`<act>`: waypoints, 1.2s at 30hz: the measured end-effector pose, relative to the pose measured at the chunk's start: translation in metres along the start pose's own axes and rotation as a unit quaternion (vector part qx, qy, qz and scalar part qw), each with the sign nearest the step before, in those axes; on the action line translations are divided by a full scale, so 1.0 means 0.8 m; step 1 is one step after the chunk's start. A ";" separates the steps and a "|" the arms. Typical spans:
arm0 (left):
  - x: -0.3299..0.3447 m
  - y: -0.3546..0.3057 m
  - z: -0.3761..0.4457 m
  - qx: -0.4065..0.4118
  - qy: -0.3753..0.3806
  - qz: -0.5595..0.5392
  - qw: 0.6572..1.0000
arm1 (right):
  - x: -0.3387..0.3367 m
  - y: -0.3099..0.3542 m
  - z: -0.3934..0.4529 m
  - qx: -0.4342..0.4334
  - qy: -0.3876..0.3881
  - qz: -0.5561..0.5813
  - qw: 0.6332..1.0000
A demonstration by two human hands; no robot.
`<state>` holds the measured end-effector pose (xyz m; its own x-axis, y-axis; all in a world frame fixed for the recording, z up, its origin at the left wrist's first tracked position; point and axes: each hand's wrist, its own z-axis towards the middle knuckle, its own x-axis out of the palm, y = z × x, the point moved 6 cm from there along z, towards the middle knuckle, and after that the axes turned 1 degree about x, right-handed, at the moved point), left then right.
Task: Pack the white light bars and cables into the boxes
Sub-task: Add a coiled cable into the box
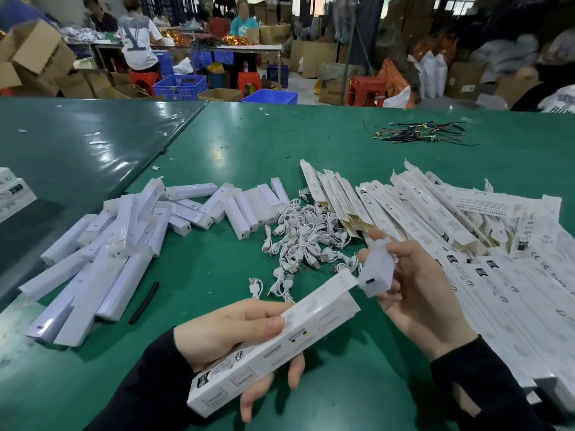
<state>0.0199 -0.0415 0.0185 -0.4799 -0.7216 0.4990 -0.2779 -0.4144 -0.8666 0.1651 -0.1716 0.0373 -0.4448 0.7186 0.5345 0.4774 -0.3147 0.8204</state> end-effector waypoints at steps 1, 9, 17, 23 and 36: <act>0.001 0.000 0.000 0.000 0.004 -0.003 1.000 | 0.002 -0.002 0.000 0.005 0.004 -0.009 1.000; 0.003 -0.002 -0.002 -0.002 0.007 -0.019 1.000 | 0.010 -0.010 -0.005 0.051 0.021 -0.048 0.997; 0.004 0.002 0.000 -0.008 0.014 -0.009 1.000 | 0.016 -0.007 -0.004 -0.014 0.020 -0.080 0.997; 0.000 -0.002 -0.001 0.006 -0.010 -0.019 1.000 | 0.025 0.015 -0.018 -0.182 0.079 -0.154 0.968; -0.029 -0.008 -0.002 0.026 -0.155 -0.016 0.987 | 0.034 -0.019 -0.013 -0.216 0.072 -0.295 0.928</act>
<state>0.0314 -0.0216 0.0123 -0.1917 -0.8399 0.5078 -0.2421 -0.4609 -0.8538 0.1372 -0.1536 0.0415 -0.6436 0.7645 -0.0375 -0.2157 -0.1341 0.9672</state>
